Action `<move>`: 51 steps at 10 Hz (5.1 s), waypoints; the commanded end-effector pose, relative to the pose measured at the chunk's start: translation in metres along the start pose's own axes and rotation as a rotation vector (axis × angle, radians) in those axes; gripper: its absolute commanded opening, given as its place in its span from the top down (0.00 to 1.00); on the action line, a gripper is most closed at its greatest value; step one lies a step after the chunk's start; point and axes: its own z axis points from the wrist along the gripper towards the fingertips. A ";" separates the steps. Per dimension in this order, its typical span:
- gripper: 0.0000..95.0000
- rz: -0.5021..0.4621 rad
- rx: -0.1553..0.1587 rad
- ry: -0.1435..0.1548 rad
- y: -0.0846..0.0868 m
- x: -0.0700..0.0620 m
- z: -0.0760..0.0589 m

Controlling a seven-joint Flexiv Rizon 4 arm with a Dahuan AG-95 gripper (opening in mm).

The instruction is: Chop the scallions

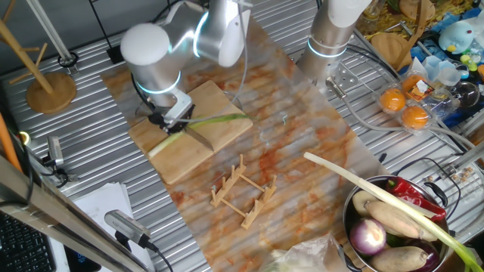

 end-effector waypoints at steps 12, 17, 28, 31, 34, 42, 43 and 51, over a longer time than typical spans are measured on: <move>1.00 0.012 0.043 0.029 0.019 0.019 0.003; 1.00 0.027 0.037 -0.013 0.018 0.016 0.000; 1.00 0.075 0.012 -0.020 0.003 -0.043 -0.001; 1.00 0.085 -0.002 0.028 0.007 -0.055 -0.015; 1.00 0.113 -0.002 0.026 0.014 -0.054 -0.027; 1.00 0.142 0.037 0.054 0.019 -0.039 -0.028; 1.00 0.145 0.041 0.048 0.016 -0.041 -0.024; 1.00 0.171 0.069 0.075 0.011 -0.042 -0.018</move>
